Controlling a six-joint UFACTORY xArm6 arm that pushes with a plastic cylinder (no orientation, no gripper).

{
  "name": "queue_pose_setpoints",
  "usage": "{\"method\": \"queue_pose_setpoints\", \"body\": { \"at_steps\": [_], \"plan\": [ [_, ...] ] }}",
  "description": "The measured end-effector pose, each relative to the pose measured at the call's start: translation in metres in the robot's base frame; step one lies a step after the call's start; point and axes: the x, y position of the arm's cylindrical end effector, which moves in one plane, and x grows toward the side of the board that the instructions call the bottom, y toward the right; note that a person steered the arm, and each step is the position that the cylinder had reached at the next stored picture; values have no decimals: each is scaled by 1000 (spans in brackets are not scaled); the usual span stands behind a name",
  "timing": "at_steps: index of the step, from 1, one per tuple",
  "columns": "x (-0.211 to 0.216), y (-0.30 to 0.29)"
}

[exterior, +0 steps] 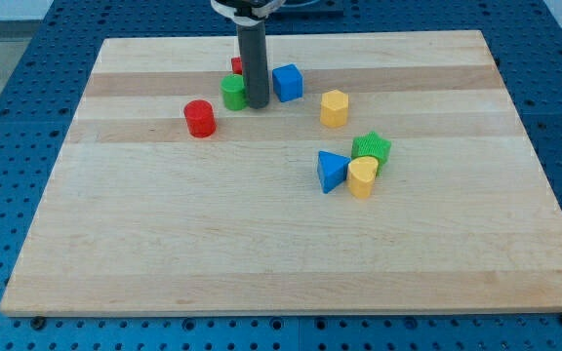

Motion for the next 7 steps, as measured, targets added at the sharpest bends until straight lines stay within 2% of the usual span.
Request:
{"method": "queue_pose_setpoints", "body": {
  "at_steps": [3,7],
  "plan": [
    [-10,-72],
    [-71,-104]
  ]
}}
